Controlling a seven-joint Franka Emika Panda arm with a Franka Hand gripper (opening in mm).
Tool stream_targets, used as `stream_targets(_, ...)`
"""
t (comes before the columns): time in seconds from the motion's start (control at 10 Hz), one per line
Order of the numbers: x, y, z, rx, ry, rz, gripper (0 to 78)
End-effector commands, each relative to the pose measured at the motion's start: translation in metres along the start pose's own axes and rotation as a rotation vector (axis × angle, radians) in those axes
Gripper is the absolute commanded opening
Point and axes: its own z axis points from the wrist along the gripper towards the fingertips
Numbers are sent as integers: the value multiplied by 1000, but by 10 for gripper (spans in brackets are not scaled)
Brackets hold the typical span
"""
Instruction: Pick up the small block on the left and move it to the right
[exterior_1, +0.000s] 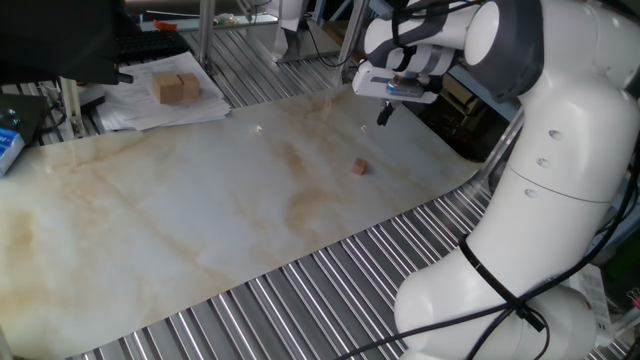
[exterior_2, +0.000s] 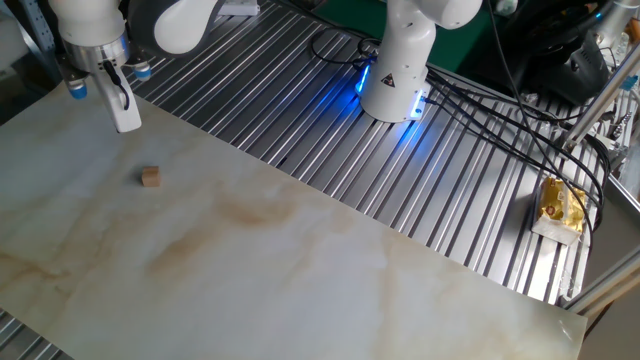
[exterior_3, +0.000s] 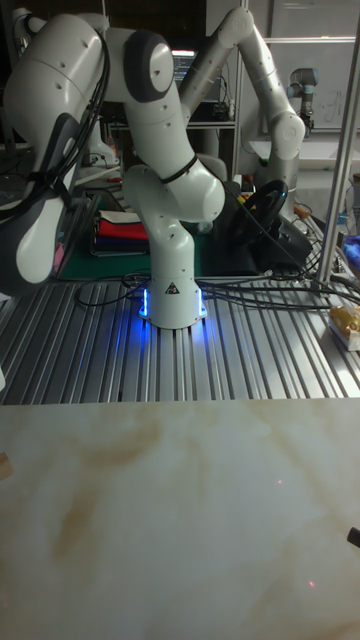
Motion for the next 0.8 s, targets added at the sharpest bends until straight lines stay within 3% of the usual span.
stream_targets(0.1, -1, 1, 2, -1, -4, 0, 0)
stream_targets(0.8, 0, 1, 3, -4, -8, 24, 0)
